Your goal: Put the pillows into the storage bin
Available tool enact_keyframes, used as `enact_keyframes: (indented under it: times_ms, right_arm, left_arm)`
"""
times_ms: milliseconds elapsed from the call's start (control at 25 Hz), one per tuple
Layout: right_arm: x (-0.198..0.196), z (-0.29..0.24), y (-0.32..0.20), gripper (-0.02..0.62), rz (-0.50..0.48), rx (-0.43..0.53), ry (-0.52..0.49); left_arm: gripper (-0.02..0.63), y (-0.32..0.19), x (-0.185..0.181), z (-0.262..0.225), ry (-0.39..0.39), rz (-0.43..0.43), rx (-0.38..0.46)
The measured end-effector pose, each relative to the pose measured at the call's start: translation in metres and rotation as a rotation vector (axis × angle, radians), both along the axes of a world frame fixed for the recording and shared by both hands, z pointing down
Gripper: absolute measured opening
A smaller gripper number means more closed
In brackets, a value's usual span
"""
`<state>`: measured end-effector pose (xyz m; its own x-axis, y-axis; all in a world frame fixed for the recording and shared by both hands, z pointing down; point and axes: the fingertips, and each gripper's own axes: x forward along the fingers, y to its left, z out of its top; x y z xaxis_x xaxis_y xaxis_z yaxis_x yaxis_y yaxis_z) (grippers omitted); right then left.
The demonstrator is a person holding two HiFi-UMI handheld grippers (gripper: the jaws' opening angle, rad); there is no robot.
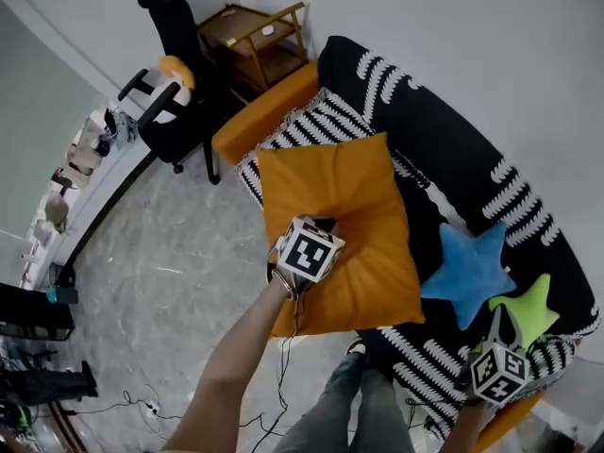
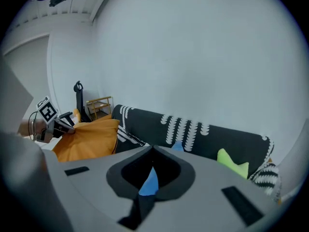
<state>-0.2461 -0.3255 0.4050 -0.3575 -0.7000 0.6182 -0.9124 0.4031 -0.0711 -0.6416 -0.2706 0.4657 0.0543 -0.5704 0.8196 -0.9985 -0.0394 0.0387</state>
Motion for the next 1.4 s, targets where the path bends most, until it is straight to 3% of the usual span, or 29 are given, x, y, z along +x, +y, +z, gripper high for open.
enact_keyframes:
  times_ms: [240,480,840,1400]
  right_arm:
    - [0.026,-0.056,0.023,0.002,0.041,0.048,-0.004]
    - [0.051,-0.079,0.038,0.002,0.11,0.052,0.031]
    - [0.139,-0.129,0.104,0.002,0.344,0.124,0.055]
    - [0.277,-0.14,0.228,0.002,0.733,0.131,0.063]
  left_arm:
    - [0.012,0.013,0.047,-0.069,0.017,0.067,0.084]
    - [0.012,-0.003,0.085,-0.115,0.028,0.199,0.129]
    - [0.012,-0.009,0.181,-0.157,0.08,0.419,0.194]
    - [0.012,0.013,0.357,-0.165,0.142,0.749,0.156]
